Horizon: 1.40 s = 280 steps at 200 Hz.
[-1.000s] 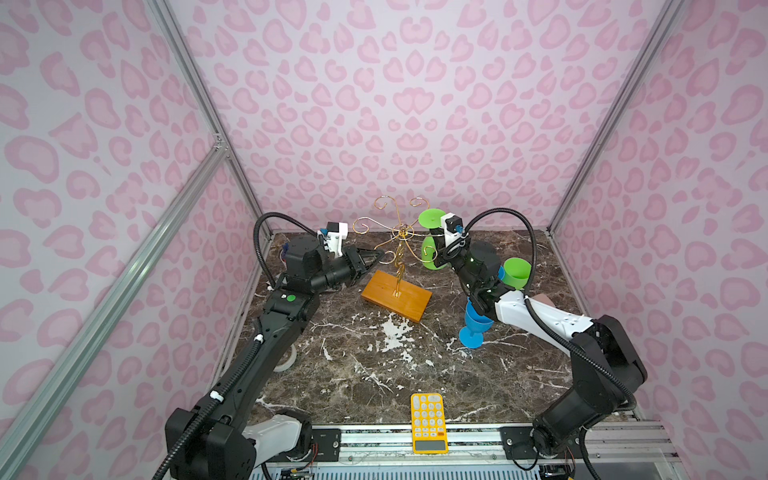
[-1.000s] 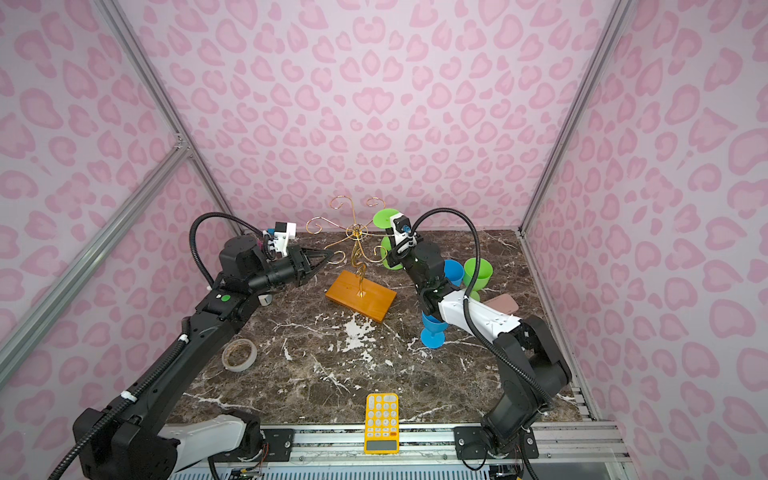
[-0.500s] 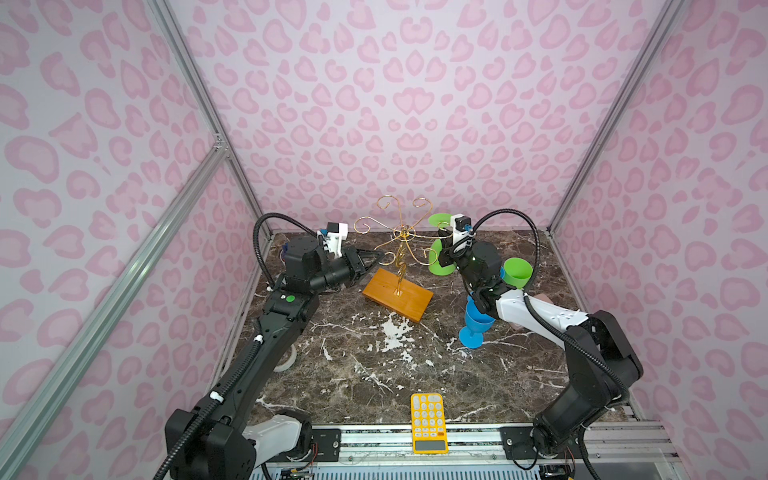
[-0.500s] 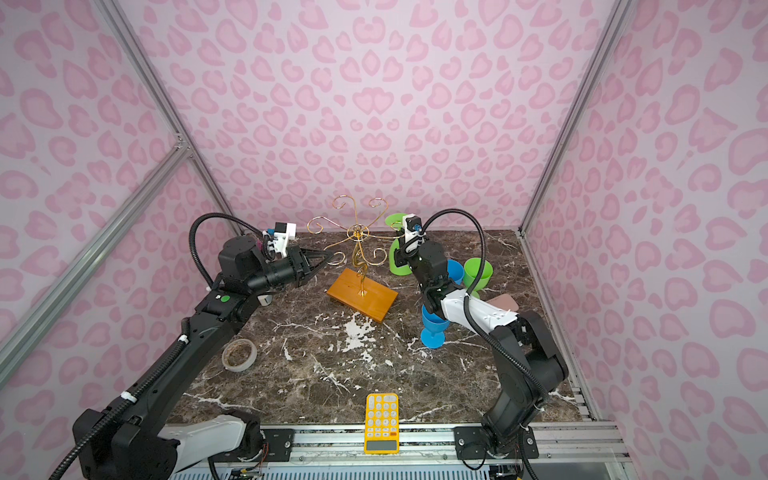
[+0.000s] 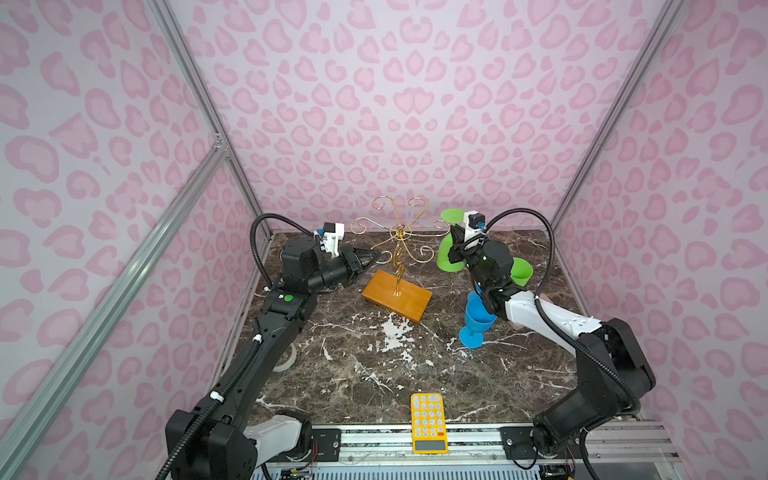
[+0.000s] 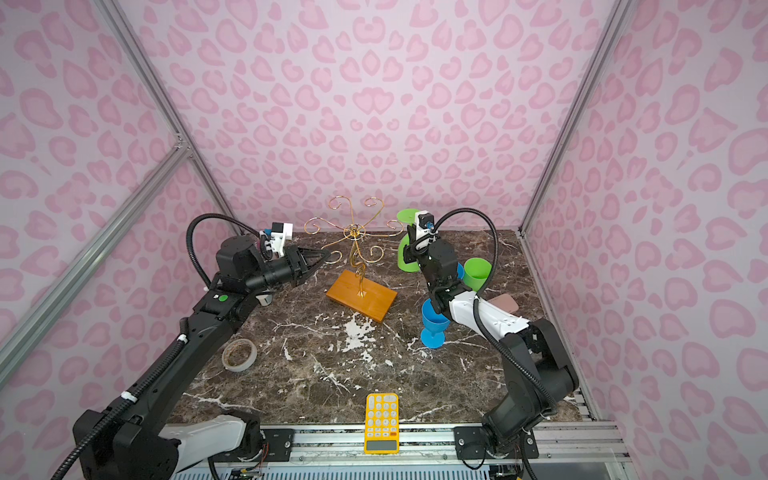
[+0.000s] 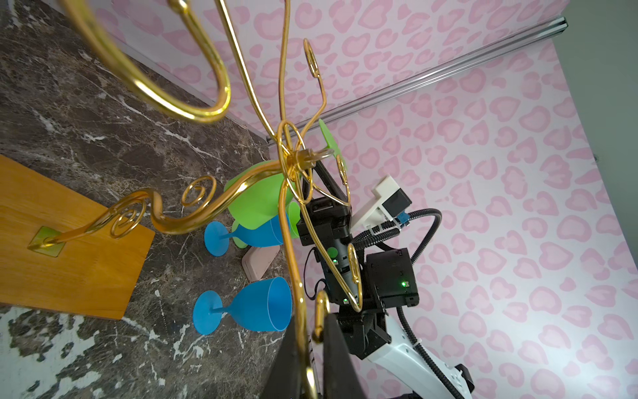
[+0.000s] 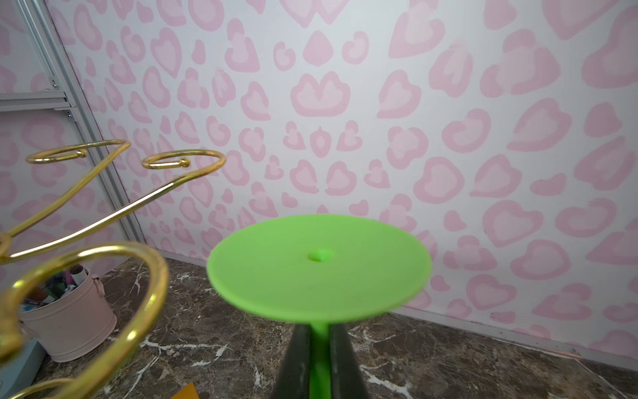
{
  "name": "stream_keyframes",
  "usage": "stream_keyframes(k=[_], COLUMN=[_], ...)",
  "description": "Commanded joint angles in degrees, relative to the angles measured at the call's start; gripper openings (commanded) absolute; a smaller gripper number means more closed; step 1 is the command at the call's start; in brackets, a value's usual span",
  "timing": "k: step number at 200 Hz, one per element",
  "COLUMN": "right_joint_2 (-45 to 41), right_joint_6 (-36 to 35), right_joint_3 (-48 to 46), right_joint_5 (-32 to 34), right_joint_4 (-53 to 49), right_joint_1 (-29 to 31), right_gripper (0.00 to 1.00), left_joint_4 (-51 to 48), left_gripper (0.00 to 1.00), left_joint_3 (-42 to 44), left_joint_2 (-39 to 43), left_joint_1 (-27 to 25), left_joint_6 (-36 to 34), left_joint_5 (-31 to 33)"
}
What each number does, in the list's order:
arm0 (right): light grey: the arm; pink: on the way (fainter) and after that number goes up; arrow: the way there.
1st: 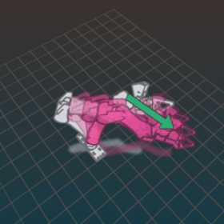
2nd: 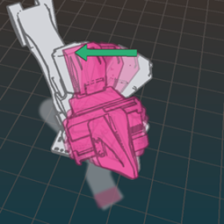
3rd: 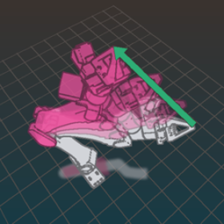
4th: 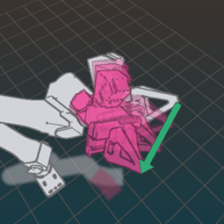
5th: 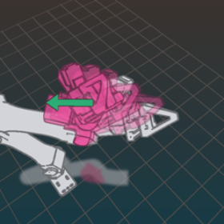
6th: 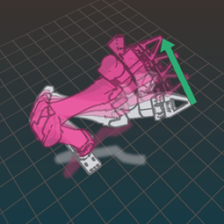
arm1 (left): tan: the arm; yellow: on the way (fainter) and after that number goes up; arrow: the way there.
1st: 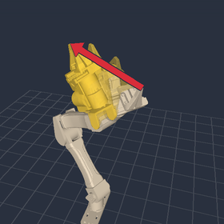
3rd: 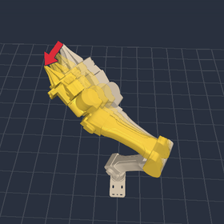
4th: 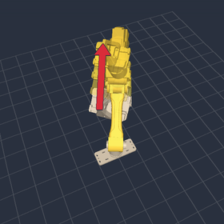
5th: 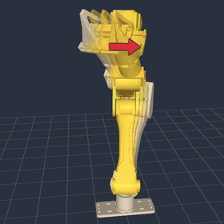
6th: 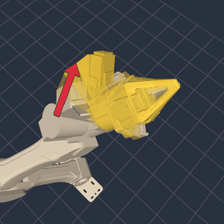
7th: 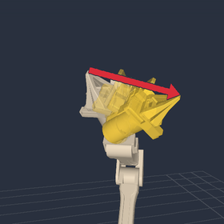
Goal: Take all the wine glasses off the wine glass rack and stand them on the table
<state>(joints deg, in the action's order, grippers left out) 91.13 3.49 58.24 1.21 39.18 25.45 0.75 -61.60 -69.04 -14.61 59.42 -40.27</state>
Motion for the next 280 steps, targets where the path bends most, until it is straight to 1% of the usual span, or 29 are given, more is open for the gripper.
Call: stream_keyframes(k=[1, 12, 27, 46, 52, 55, 94, 106, 116, 137, 168, 181, 206, 225, 238, 255, 280], right_joint_2=[-1.0, -1.6, -2.3, -2.9, -3.1, -3.2, -5.1, -5.9, -6.6, -8.0, -10.8, -12.3, -15.1, -17.3, -18.8, -21.2, -24.7], right_joint_6=[0.2, 0.2, 0.2, 0.3, 0.3, 0.3, -0.2, -0.5, -0.9, -1.7, -2.3, -2.6, -4.1, -6.3, -8.5, -11.9, -16.4], right_joint_3=[-0.9, -1.4, -1.8, -2.1, -2.2, -2.3, -2.7, -2.9, -3.2, -3.7, -4.9, -5.2, -5.7, -5.8, -5.9, -6.5, -7.6], right_joint_5=[0.5, 0.5, 0.5, 0.3, 0.3, 0.3, 0.4, 0.3, 0.3, 0.3, 0.1, -0.4, -1.8, -2.6, -2.6, -2.0, -1.9], right_joint_4=[1.5, 1.5, 1.5, 1.6, 1.6, 1.5, 0.6, 0.1, -0.2, -0.9, -1.3, -2.0, -4.4, -7.0, -8.9, -10.9, -14.3], right_joint_1=[-0.3, -0.6, -0.9, -1.3, -1.4, -1.4, -2.0, -2.2, -2.3, -2.3, -2.3, -2.3, -2.0, -1.0, 0.3, 3.2, 8.1], right_gripper=[0.00, 0.00, 0.00, 0.00, 0.00, 0.00, 0.00, 0.00, 0.00, 0.00, 0.00, 0.00, 0.00, 0.00, 0.00, 0.00, 0.00], left_joint_4=[0.7, 0.5, 0.4, 0.1, -0.2, -0.3, -1.3, -1.8, -2.4, -3.5, -5.3, -6.2, -9.6, -14.7, -16.4, -15.6, -9.3], left_gripper=[0.21, 0.27, 0.29, 0.35, 0.35, 0.40, 0.61, 0.65, 0.72, 0.78, 0.82, 0.82, 0.82, 0.82, 0.82, 0.82, 0.78], left_joint_3=[-0.1, 0.1, 0.3, 0.1, 0.1, 0.0, 0.1, 0.2, 0.4, 1.2, 2.6, 3.8, 6.2, 5.4, 4.7, 4.2, 4.0], left_joint_2=[-0.1, 0.2, 0.6, 1.0, 1.1, 1.1, 2.2, 2.9, 3.5, 5.1, 7.4, 9.1, 15.6, 21.0, 23.9, 26.1, 25.3], left_joint_1=[0.2, 0.2, 0.2, 0.3, 0.3, 0.3, 0.4, 0.4, 0.4, 0.6, 1.0, 1.2, 1.4, 1.7, 1.7, 1.7, 1.7], left_joint_6=[-3.9, -3.9, -3.9, -4.1, -4.2, -4.3, -4.9, -5.3, -5.7, -6.0, -6.2, -6.0, -5.8, -7.0, -6.5, -3.6, 3.5], left_joint_5=[2.2, 2.3, 2.5, 2.6, 2.7, 2.7, 2.8, 2.9, 3.2, 3.5, 3.5, 3.4, 4.1, 5.2, 5.5, 4.3, -1.3])
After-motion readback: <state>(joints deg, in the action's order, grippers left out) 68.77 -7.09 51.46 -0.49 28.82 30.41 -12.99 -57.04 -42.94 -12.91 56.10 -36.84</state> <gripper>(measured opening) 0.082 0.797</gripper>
